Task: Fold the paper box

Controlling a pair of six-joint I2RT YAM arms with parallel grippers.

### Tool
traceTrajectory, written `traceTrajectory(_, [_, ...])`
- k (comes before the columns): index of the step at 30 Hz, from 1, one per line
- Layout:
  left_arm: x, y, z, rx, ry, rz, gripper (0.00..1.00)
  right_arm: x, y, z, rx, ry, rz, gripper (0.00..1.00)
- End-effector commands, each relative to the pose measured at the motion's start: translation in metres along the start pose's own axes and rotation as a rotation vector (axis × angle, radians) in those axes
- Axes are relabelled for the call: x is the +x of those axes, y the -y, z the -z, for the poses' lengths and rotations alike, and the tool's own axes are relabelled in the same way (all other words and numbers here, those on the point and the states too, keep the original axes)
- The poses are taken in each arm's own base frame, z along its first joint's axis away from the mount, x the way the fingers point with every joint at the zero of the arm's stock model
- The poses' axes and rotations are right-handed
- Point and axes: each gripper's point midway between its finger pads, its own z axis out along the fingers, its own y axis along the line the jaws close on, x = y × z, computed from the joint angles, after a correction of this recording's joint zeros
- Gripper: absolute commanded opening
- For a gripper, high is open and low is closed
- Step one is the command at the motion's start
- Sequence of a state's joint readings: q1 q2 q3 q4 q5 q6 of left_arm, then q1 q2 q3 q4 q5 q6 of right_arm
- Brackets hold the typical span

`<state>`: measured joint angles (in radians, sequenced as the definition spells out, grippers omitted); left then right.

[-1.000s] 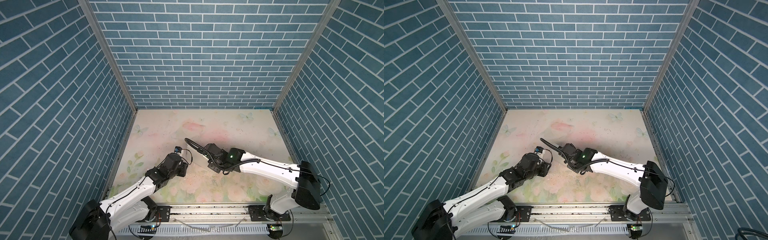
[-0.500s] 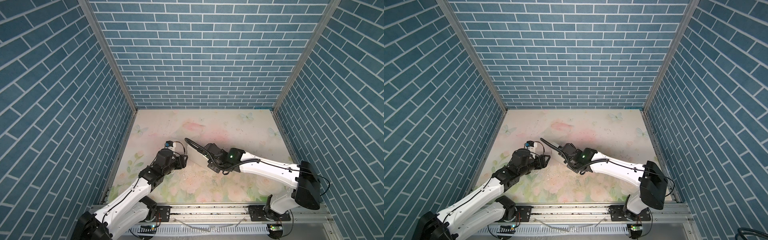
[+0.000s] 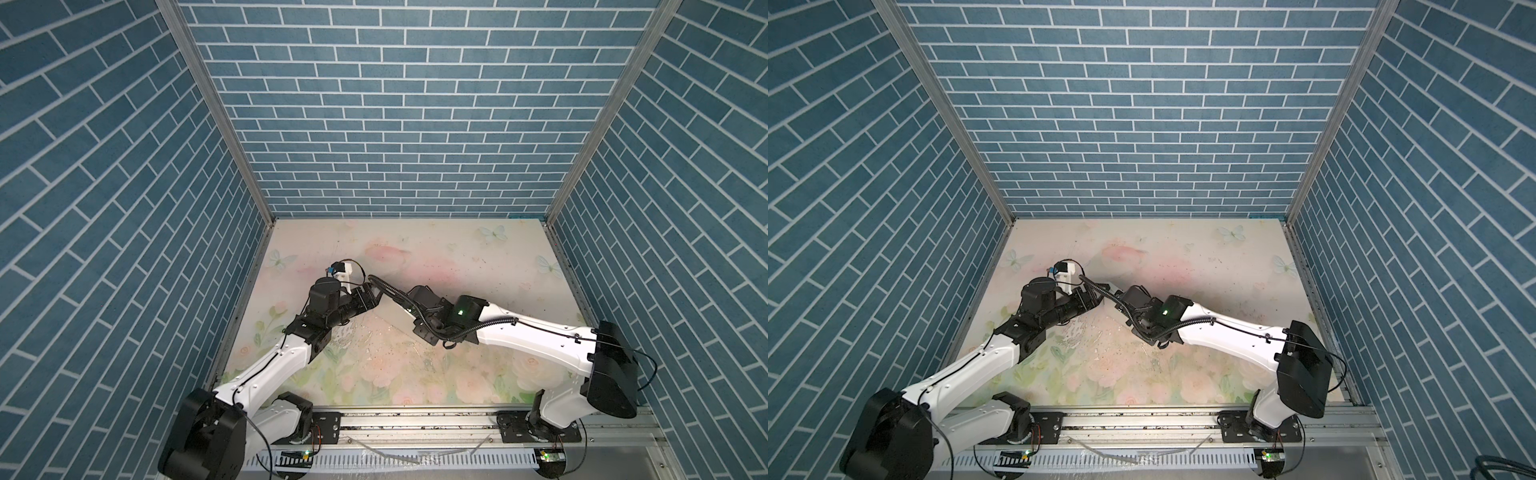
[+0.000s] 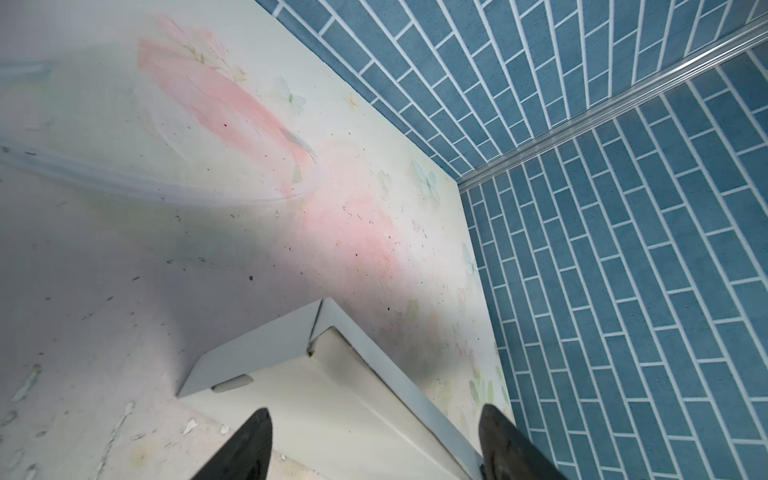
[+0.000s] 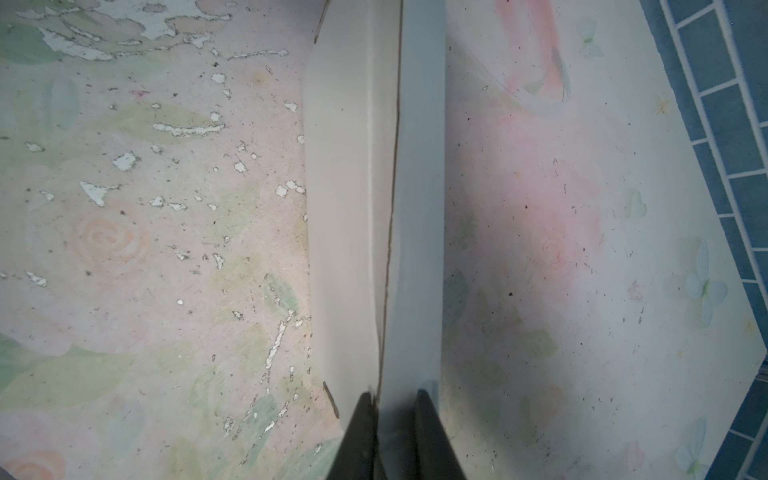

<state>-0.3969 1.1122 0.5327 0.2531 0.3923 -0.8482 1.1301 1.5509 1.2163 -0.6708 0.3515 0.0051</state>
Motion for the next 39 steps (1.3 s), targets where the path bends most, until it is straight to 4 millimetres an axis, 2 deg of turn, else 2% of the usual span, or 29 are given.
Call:
traceTrajectory(1, [-0.012, 0.018, -0.003, 0.07, 0.022, -0.002, 0.78, 0.017, -0.017, -0.014, -0.058, -0.091, -0.017, 0.17])
traceTrajectory(9, [-0.003, -0.006, -0.011, -0.005, 0.001, -0.009, 0.76, 0.015, -0.018, -0.01, -0.058, -0.083, -0.018, 0.16])
traceTrajectory(25, [-0.004, -0.021, -0.038, -0.026, -0.01, -0.021, 0.73, 0.015, -0.022, -0.008, -0.06, -0.082, -0.013, 0.15])
traceTrajectory(35, [0.011, -0.048, -0.041, -0.098, -0.034, -0.04, 0.67, 0.016, -0.02, -0.007, -0.047, -0.084, -0.019, 0.14])
traceTrajectory(37, [0.015, -0.054, -0.04, -0.115, -0.034, -0.042, 0.66, 0.015, -0.019, -0.006, -0.047, -0.075, -0.026, 0.16])
traceTrajectory(39, [0.018, -0.059, -0.039, -0.133, -0.036, -0.045, 0.64, 0.012, -0.018, -0.002, -0.049, -0.058, -0.036, 0.22])
